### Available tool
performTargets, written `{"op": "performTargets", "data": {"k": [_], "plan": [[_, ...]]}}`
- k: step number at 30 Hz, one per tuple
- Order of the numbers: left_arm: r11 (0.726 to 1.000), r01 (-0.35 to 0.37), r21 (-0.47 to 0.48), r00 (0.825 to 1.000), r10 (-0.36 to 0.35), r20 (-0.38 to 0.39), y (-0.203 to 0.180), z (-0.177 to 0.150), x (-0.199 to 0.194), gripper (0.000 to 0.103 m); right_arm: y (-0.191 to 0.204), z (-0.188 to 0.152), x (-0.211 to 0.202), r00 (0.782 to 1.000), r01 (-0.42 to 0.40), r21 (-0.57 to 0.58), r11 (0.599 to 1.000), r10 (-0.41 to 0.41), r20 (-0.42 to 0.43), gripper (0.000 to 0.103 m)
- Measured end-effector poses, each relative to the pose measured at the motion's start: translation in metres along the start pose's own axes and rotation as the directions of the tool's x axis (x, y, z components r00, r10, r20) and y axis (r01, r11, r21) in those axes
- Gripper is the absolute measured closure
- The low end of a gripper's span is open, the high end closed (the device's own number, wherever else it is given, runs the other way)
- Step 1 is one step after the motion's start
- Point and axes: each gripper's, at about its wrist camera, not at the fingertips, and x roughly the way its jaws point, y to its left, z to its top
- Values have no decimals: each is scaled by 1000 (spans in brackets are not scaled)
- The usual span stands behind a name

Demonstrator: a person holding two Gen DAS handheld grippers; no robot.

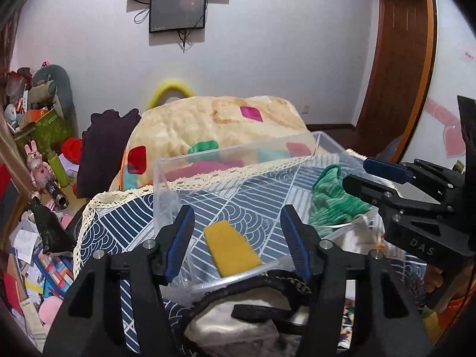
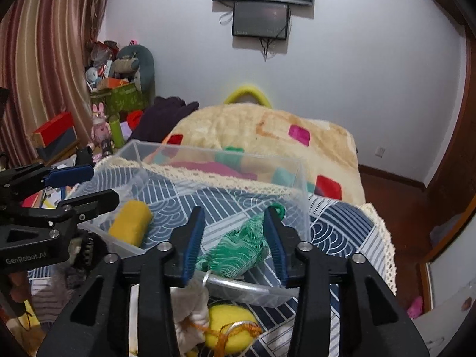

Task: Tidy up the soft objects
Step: 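Carry the glove and sponge over the clear box and open both tools, then grasp the white drawstring pouch with the right tool while the left tool grasps the bagged grey sock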

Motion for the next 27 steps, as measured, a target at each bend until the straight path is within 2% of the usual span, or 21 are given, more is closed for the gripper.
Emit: {"op": "performTargets", "data": {"k": [7,13,18,27], "plan": [[1000,-7,-17,997,8,76,3,5,-36,27,1,5,-34,995,-12,13,1000,10,94,52],[1000,-25,-8,992,25,123,4,-6,-62,22,2,-5,-55,990,-28,19,999,25,138,51],[1000,-25,-10,993,26,112,3,-25,-67,20,4,-22,-60,991,-33,19,999,30,128,51],[1000,-22,1,999,22,33,-6,-71,-59,20,14,-51,-50,996,-64,24,998,62,71,51]]}}
